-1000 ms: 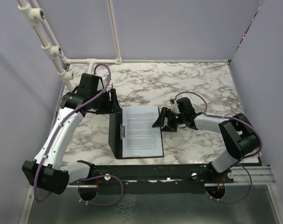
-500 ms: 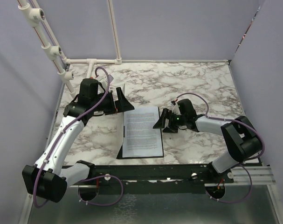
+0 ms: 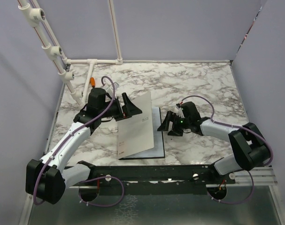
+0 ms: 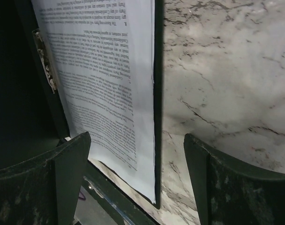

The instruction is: Put the files into the folder

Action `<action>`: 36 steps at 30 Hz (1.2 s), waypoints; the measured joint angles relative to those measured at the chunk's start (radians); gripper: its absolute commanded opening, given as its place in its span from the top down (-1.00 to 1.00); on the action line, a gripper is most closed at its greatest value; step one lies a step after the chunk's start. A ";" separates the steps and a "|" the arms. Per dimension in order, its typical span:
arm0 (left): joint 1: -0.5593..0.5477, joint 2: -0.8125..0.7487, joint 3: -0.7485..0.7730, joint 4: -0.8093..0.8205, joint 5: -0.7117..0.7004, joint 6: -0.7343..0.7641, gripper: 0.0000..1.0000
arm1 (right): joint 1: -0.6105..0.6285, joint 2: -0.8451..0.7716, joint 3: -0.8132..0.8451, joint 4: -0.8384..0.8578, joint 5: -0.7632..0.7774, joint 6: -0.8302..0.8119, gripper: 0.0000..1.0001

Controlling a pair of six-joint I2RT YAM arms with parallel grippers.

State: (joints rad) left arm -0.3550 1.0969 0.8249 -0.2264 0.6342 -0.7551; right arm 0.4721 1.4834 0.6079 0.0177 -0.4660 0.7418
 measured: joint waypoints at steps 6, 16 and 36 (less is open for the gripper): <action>-0.034 0.012 -0.036 0.084 -0.006 -0.048 -0.98 | 0.000 -0.089 -0.004 -0.133 0.120 -0.029 -0.71; -0.039 0.013 -0.023 0.079 -0.049 -0.022 -0.98 | 0.000 -0.319 0.068 -0.401 0.349 -0.115 -0.70; -0.039 0.115 0.071 -0.346 -0.451 0.198 -0.98 | 0.001 -0.281 0.179 -0.463 0.283 -0.178 -0.50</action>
State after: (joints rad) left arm -0.3939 1.2118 0.8959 -0.5720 0.1829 -0.5571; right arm 0.4732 1.2026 0.7864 -0.4454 -0.1829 0.5640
